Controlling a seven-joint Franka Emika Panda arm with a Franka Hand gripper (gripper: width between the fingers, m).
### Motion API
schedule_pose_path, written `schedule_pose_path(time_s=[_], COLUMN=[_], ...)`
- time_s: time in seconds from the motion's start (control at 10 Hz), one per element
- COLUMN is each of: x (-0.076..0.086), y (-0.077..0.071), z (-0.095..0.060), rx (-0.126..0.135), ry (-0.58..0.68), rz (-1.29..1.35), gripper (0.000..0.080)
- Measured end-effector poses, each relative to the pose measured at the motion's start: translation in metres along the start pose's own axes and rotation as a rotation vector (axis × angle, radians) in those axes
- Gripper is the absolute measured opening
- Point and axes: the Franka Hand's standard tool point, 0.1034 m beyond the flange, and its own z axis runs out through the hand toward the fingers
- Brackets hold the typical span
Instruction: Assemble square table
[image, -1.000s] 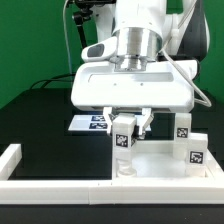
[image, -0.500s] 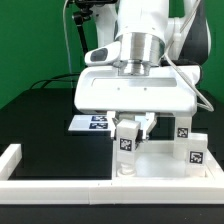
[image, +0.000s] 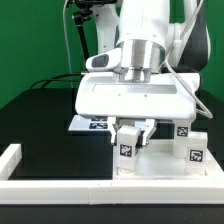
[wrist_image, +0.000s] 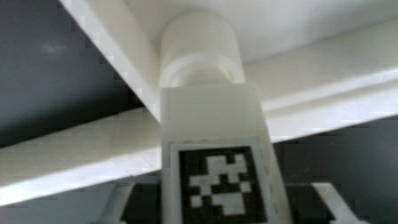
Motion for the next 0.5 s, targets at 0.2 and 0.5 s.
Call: schedule_pose_path(time_s=[0.2, 0.5], x=[0.0001, -0.0001], y=[0.0007, 0.0007], z=[0.0006, 0.0007], rx=[-0.001, -0.001], ry=[0.003, 0.002], rz=[-0.005, -0.015], gripper=[0.029, 0.0515])
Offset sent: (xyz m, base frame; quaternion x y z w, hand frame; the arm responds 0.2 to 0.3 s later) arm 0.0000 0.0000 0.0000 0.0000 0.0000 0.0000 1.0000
